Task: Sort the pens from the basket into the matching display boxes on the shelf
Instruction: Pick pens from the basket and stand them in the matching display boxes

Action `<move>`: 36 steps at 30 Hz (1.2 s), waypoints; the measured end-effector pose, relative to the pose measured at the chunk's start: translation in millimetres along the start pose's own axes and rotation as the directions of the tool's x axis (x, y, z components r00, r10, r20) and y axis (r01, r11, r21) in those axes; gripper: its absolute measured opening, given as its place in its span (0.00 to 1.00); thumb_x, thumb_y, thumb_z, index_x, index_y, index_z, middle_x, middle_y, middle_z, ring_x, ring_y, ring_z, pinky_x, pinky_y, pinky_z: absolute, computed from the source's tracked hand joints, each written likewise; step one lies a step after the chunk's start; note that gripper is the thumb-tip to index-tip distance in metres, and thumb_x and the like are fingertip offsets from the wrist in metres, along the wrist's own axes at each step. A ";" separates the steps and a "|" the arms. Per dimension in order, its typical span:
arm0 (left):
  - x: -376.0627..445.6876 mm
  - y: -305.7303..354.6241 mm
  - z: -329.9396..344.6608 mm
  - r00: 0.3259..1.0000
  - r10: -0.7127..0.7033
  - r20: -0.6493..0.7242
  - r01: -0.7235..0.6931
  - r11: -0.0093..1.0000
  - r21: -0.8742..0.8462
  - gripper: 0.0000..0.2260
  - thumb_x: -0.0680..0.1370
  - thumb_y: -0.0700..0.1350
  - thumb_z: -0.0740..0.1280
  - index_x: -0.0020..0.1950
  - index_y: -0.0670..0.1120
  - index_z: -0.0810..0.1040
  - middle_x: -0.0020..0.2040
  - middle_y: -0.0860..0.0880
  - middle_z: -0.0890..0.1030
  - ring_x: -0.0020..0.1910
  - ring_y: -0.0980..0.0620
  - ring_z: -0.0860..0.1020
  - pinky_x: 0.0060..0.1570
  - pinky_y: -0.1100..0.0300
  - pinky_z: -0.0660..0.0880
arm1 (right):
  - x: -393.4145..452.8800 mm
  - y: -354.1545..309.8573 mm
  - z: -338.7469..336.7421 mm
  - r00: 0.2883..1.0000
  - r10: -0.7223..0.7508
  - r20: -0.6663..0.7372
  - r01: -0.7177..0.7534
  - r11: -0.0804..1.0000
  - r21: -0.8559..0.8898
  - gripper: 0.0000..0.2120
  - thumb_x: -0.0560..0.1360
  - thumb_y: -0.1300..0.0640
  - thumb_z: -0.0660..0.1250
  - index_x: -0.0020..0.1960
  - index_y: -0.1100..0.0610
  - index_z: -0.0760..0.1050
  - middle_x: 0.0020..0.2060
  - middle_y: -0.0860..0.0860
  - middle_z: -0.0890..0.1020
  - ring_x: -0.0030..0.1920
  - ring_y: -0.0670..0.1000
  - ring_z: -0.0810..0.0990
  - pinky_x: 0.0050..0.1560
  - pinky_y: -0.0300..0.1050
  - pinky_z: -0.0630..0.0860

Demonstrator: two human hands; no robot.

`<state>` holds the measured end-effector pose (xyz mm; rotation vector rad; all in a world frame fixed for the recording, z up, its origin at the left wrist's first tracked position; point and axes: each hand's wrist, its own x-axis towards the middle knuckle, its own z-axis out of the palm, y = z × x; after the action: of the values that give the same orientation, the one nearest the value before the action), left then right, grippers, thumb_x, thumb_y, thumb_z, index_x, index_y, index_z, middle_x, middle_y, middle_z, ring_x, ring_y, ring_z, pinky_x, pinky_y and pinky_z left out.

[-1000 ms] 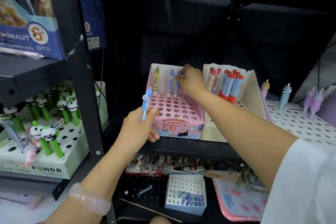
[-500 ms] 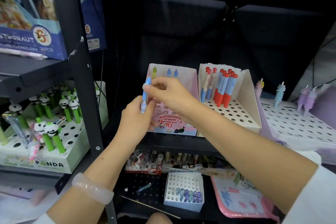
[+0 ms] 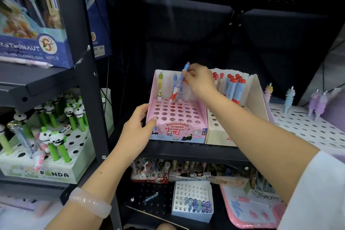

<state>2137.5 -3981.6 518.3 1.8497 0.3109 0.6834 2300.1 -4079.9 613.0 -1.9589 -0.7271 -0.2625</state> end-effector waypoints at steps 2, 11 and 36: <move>-1.4 -1.3 0.2 1.000 -0.014 0.022 0.014 1.000 0.005 0.16 0.79 0.45 0.62 0.60 0.64 0.64 0.48 0.74 0.70 0.49 0.75 0.69 0.44 0.75 0.64 | 4.6 -2.8 0.8 0.998 -0.068 0.002 0.068 0.990 -0.120 0.08 0.78 0.56 0.62 0.52 0.60 0.76 0.40 0.52 0.81 0.39 0.48 0.79 0.37 0.37 0.72; -6.1 3.2 2.3 0.999 -0.038 0.010 0.038 0.999 0.020 0.18 0.79 0.46 0.61 0.68 0.57 0.66 0.53 0.67 0.69 0.47 0.74 0.68 0.39 0.78 0.65 | -0.1 11.4 20.2 0.987 0.009 0.159 0.041 0.949 -0.313 0.10 0.79 0.56 0.60 0.54 0.61 0.75 0.43 0.55 0.79 0.41 0.51 0.74 0.38 0.39 0.66; -61.6 64.1 117.8 0.967 0.149 0.208 -0.140 0.988 -0.059 0.12 0.79 0.40 0.60 0.54 0.59 0.69 0.54 0.64 0.73 0.53 0.69 0.72 0.47 0.78 0.67 | -119.5 26.7 -118.9 0.927 0.041 0.374 -0.062 0.997 0.047 0.09 0.79 0.61 0.59 0.57 0.60 0.75 0.43 0.52 0.82 0.42 0.46 0.81 0.43 0.36 0.79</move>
<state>2150.8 -4128.2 529.2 1.8972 0.0216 0.5797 2235.2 -4236.7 594.8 -1.9913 -0.9132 0.1695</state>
